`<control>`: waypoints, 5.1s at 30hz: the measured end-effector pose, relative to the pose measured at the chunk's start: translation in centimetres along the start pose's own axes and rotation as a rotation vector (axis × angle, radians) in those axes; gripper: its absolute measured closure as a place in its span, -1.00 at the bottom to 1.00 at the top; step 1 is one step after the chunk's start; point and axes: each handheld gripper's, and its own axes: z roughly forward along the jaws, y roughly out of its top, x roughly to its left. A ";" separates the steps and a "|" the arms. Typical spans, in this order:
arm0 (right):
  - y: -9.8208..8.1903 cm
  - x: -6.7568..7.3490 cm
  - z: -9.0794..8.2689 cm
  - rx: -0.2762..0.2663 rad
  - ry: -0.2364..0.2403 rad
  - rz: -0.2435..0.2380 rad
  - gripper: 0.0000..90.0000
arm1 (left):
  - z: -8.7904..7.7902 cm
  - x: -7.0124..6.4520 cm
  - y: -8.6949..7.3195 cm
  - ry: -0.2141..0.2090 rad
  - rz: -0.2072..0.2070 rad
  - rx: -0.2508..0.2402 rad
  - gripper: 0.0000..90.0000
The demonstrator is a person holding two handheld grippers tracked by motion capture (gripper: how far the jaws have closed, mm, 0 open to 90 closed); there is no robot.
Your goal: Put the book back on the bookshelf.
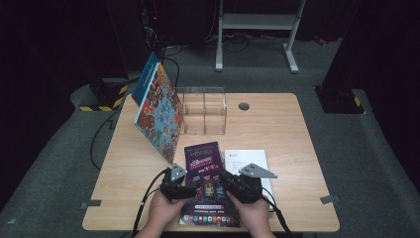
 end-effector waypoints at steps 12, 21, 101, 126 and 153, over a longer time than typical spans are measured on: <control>1.9 0.4 -0.6 -0.061 -0.021 -0.054 0.88 | -0.6 -0.1 0.2 -0.003 0.011 -0.037 -0.46; 3.5 -0.3 -1.8 -0.138 -0.057 -0.058 0.88 | -0.4 -0.1 0.1 -0.002 0.022 -0.031 -0.45; 11.6 -9.8 -2.4 -0.420 -0.434 -0.050 0.87 | 0.8 -0.2 -0.6 -0.094 0.076 -0.042 -0.58; 5.9 -7.2 -7.4 -0.439 -0.393 -0.081 0.87 | 1.0 -0.3 -0.5 -0.096 0.089 -0.025 -0.55; 0.7 -6.2 -10.1 -0.432 -0.407 -0.076 0.87 | 1.1 -0.4 -0.5 -0.107 0.073 -0.015 -0.54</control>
